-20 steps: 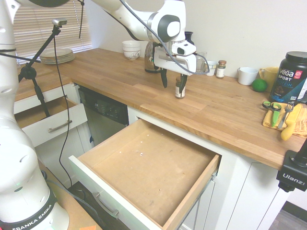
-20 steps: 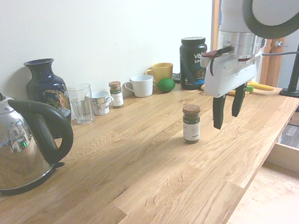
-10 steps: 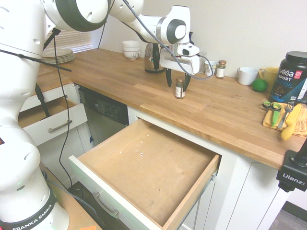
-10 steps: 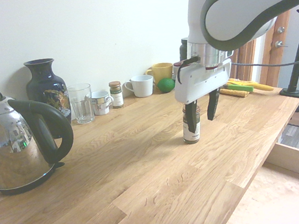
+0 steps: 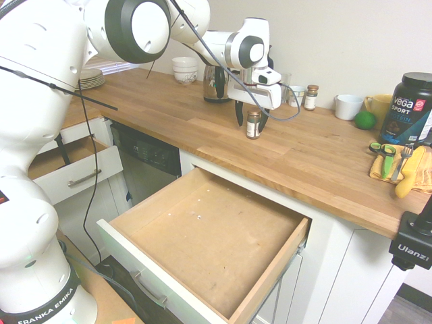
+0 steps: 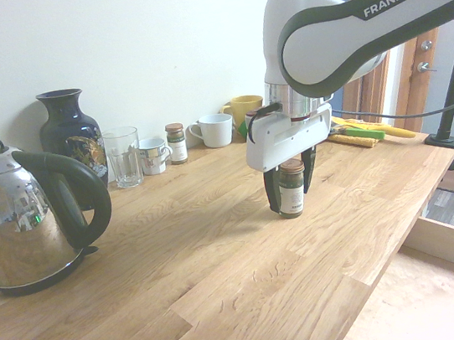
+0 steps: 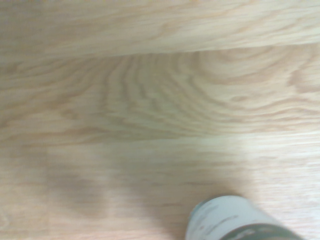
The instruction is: Put seasoning jar in the drawer
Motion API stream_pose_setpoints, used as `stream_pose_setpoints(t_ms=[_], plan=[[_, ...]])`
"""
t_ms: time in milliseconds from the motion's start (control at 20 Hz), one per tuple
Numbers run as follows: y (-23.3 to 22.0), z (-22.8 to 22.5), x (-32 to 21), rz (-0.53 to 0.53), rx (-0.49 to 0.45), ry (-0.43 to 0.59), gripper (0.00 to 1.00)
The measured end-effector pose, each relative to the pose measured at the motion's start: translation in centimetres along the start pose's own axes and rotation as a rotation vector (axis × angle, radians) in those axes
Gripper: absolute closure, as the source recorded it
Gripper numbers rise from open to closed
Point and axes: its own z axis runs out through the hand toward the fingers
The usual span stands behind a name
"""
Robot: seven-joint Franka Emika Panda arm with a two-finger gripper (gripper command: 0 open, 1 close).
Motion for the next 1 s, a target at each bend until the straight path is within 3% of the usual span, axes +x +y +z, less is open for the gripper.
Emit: stream_pose_setpoints(t_ms=[50, 1000], plan=[[0.1, 0.0, 0.1, 0.003, 0.000, 0.000, 1.00], [0.9, 1.1, 1.0, 0.011, -0.014, -0.017, 1.00]])
